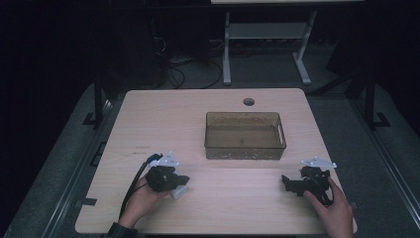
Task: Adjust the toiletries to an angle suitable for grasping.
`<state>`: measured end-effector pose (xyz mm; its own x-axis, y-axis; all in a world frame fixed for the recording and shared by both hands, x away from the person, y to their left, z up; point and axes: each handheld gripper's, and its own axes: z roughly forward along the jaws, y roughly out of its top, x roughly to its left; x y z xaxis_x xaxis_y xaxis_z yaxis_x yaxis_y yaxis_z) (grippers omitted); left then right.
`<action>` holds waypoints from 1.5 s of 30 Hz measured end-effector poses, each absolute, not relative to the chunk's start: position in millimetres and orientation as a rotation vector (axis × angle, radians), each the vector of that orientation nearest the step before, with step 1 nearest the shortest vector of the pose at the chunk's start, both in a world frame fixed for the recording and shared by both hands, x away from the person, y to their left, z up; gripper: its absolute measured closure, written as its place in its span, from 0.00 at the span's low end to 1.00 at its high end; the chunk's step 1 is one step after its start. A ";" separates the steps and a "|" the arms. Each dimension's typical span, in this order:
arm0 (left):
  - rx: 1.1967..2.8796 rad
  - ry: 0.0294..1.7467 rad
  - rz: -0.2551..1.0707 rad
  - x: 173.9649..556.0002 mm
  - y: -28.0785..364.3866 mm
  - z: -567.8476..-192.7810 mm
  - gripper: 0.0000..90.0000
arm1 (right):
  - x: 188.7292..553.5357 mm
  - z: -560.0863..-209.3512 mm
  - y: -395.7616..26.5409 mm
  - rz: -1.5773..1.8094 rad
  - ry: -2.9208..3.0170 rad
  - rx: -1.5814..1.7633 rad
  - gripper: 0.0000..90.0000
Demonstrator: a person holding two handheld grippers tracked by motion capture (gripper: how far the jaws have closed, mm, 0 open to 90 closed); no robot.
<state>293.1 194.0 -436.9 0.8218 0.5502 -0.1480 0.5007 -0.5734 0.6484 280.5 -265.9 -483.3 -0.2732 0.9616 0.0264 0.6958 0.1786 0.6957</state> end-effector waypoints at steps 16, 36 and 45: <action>2.284 0.802 0.089 268.6 220.2 -440.7 0.99 | 280.5 -483.3 -265.9 0.851 2.041 1.559 0.00; 2.244 0.801 0.124 260.4 233.9 -432.0 0.99 | 280.5 -483.3 -265.8 0.852 2.039 1.560 0.00; 2.191 0.833 0.197 270.7 249.8 -419.4 0.99 | 280.5 -483.3 -265.9 0.851 2.041 1.559 0.00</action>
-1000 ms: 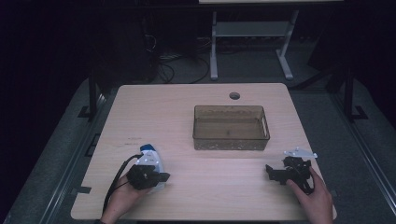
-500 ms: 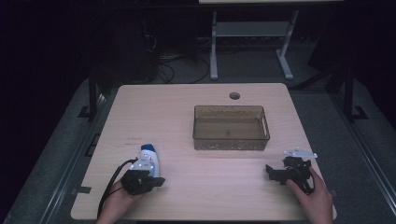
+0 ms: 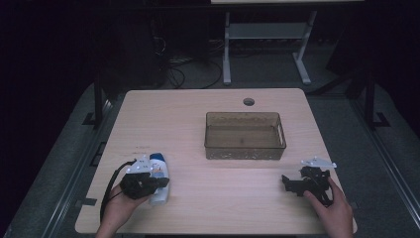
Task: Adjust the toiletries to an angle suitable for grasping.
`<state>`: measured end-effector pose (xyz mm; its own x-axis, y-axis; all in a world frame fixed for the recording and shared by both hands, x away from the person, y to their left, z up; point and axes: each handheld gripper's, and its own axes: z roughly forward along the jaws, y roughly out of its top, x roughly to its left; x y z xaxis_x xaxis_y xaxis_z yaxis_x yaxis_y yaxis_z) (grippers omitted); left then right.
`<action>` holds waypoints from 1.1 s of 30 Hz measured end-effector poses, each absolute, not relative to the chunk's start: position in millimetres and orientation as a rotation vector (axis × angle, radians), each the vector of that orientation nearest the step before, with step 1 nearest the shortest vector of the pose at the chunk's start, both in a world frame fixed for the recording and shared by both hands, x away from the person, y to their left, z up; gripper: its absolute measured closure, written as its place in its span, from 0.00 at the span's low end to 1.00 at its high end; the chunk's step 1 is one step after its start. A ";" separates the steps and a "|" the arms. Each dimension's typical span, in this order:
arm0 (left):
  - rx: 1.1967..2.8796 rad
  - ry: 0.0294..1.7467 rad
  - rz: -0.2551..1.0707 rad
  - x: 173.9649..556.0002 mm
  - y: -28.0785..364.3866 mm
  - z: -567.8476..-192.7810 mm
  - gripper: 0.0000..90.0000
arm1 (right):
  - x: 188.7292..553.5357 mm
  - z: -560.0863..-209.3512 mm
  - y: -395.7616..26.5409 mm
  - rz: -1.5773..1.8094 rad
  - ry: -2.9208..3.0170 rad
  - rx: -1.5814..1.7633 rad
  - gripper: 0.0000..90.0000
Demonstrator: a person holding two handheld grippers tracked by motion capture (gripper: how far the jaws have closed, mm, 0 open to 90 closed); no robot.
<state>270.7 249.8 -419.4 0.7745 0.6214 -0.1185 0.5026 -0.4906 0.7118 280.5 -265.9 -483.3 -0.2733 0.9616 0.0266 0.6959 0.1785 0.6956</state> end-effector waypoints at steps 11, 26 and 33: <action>2.160 0.895 0.280 285.7 270.1 -415.0 0.99 | 280.5 -483.3 -265.9 0.851 2.041 1.559 0.00; 2.093 0.964 0.393 317.1 288.5 -420.2 0.99 | 280.6 -483.3 -265.9 0.851 2.041 1.559 0.00; 2.078 1.016 0.436 327.1 295.3 -432.0 0.99 | 280.6 -483.3 -265.9 0.851 2.041 1.558 0.00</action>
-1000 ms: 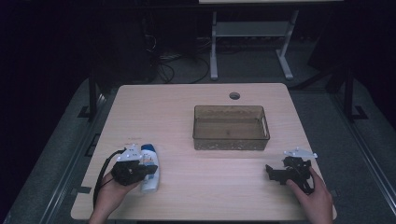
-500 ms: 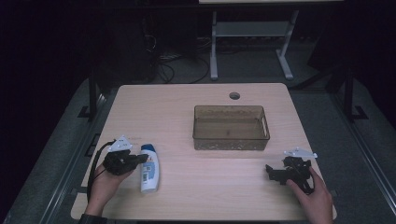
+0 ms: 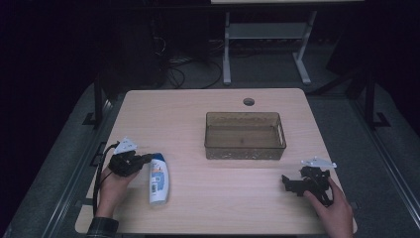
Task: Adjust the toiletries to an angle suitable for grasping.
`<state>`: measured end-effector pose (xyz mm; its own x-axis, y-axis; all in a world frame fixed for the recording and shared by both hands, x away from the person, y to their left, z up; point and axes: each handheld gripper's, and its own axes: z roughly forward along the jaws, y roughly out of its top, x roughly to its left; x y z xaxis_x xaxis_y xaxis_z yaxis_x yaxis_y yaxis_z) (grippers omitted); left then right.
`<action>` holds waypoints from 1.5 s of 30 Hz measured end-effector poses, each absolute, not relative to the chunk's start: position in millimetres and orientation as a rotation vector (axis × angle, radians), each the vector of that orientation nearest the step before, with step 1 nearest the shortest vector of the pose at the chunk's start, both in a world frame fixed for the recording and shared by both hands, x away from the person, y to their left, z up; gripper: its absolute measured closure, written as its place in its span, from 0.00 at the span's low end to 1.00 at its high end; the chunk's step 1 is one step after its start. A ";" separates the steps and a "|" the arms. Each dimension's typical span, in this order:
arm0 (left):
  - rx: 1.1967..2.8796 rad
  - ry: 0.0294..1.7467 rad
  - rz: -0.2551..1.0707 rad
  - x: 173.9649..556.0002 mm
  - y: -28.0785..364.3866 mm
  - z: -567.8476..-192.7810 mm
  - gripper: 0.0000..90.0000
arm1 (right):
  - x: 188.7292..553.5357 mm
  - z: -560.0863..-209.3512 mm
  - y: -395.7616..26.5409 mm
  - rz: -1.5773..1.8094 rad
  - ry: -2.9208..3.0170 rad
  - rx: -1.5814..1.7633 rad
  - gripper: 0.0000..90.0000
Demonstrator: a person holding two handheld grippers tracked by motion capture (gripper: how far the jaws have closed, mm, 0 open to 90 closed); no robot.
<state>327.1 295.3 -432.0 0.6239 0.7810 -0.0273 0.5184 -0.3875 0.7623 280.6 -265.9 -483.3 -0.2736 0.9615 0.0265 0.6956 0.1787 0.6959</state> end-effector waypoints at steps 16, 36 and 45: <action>2.102 1.106 0.443 336.2 304.6 -450.8 0.99 | 280.5 -483.3 -265.9 0.850 2.041 1.559 0.00; 2.139 1.066 0.388 338.4 284.0 -459.0 0.99 | 280.5 -483.3 -265.9 0.850 2.041 1.559 0.00; 2.157 1.021 0.361 336.6 269.5 -459.4 0.99 | 280.5 -483.3 -265.9 0.850 2.041 1.559 0.00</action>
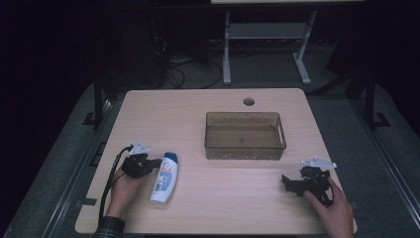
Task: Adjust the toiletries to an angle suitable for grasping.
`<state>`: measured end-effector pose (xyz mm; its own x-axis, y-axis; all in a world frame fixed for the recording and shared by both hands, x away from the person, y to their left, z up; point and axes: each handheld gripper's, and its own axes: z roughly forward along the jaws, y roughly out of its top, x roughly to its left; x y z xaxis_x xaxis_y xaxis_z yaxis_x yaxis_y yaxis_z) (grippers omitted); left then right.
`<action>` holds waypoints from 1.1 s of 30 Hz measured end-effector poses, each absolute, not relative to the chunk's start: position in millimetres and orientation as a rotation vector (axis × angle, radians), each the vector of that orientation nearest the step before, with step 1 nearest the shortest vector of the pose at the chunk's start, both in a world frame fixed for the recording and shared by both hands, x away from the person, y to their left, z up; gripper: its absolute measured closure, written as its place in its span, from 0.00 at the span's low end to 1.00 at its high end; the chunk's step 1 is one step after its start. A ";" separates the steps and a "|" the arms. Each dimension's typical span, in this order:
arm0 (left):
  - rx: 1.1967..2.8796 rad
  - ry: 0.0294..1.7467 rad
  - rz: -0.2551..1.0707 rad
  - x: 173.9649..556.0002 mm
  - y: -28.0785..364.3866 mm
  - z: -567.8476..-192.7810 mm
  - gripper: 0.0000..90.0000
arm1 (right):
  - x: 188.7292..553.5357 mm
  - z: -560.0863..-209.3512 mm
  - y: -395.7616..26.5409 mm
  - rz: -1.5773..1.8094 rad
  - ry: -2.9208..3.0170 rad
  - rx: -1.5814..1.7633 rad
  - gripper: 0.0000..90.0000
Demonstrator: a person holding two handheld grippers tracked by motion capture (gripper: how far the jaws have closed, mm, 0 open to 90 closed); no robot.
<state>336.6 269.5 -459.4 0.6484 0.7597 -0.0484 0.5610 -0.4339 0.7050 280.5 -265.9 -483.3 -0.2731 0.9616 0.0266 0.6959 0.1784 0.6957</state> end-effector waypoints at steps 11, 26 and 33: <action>2.183 0.976 0.330 333.9 257.3 -459.7 0.99 | 280.5 -483.2 -265.9 0.851 2.041 1.559 0.00; 2.214 0.902 0.288 329.1 240.4 -459.5 0.99 | 280.5 -483.2 -265.9 0.851 2.041 1.559 0.00; 2.235 0.864 0.262 325.5 230.3 -459.9 0.99 | 280.5 -483.3 -265.9 0.850 2.041 1.559 0.00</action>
<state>325.5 230.3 -459.9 0.7554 0.6521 -0.0637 0.5072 -0.5204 0.6870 280.5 -265.9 -483.3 -0.2733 0.9616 0.0265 0.6958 0.1786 0.6957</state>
